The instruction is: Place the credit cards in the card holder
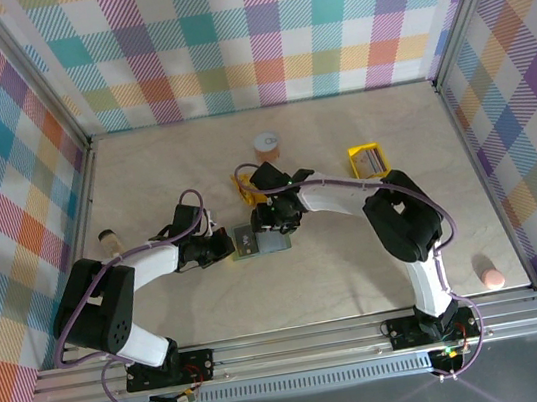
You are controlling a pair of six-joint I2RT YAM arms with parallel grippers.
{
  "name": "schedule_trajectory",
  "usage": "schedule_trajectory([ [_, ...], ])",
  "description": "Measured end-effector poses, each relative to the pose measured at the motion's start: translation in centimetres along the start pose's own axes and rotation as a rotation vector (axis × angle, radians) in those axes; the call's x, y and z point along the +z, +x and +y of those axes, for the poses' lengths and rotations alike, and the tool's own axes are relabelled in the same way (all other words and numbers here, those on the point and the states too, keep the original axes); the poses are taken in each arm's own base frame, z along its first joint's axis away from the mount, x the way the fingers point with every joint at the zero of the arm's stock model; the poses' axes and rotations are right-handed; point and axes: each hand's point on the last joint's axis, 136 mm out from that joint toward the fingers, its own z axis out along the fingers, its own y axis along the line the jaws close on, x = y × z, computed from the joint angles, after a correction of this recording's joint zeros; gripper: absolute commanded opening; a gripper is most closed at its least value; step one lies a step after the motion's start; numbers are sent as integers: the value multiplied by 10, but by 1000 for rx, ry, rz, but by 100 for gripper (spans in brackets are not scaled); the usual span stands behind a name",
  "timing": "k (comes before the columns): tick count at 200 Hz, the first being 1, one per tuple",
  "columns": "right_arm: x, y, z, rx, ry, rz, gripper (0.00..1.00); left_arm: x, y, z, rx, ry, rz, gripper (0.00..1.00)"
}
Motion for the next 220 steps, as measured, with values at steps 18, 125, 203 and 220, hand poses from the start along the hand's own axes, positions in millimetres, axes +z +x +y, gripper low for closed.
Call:
schedule_trajectory([
  [18,5,3,-4,3,15,13,59,0,0,0,0,0,0,0],
  [125,12,0,6,2,-22,34,58,0,0,0,0,0,0,0],
  [203,6,-2,30,-22,-107,47,53,0,0,0,-1,2,1,0],
  [220,5,-2,35,-28,-119,47,53,0,0,0,-2,2,0,0],
])
